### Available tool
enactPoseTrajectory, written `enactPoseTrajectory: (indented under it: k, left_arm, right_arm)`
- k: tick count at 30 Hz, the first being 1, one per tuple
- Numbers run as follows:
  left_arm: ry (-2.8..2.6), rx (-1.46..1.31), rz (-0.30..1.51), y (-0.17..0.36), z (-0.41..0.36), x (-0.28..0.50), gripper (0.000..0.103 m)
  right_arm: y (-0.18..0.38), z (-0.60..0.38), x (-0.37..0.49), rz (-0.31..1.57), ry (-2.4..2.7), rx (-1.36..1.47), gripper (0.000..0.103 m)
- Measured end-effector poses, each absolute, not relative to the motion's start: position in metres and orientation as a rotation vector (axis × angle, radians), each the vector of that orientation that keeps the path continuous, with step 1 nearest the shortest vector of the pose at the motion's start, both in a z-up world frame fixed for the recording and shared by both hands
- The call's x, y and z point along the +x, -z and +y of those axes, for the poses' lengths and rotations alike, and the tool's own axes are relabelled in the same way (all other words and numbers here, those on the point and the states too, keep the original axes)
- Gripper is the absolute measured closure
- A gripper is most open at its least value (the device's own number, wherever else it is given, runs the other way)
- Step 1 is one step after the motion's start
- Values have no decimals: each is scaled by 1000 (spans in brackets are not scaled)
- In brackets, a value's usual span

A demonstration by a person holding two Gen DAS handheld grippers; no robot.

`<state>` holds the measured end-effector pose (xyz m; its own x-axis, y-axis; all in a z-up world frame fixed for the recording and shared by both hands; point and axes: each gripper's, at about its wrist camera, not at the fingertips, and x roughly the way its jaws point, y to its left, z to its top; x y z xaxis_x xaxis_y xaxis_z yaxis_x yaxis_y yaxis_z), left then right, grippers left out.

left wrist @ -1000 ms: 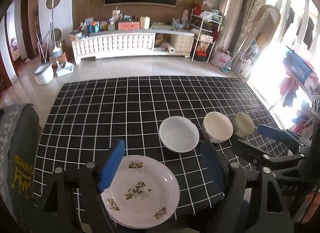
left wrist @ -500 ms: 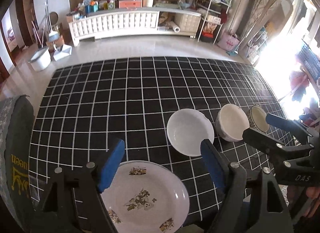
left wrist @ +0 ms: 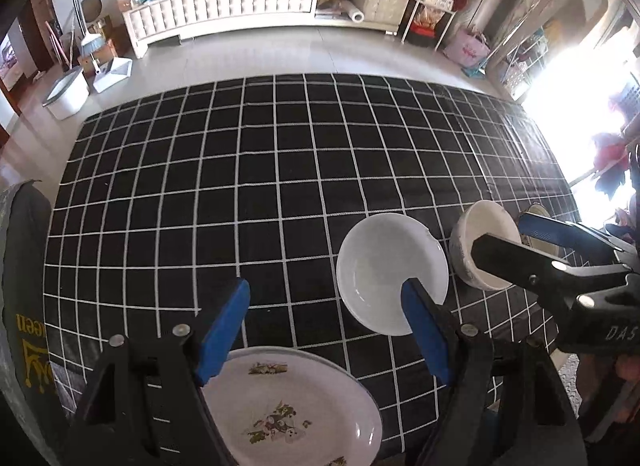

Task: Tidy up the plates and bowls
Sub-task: 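Move both tools to the plain white bowl and grip its rim, then lift the plain white bowl off the table with both tools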

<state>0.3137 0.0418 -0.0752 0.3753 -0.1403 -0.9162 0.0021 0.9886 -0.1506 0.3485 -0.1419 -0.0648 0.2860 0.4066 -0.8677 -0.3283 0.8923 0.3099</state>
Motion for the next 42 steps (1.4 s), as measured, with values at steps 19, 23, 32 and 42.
enactPoseTrajectory:
  k: [19, 23, 32, 42]
  left_arm:
    - [121, -108, 1335, 132, 38, 350, 52]
    - [118, -129, 1359, 139, 40, 353, 66]
    - [139, -142, 1378, 150, 36, 352, 90]
    - [129, -98, 1368, 153, 11, 349, 99]
  right_arm:
    - [135, -144, 378, 1393, -411, 88, 54]
    - [140, -149, 377, 1396, -363, 46, 68]
    - [149, -159, 370, 1412, -355, 34, 86]
    - [145, -169, 354, 1358, -354, 25, 93]
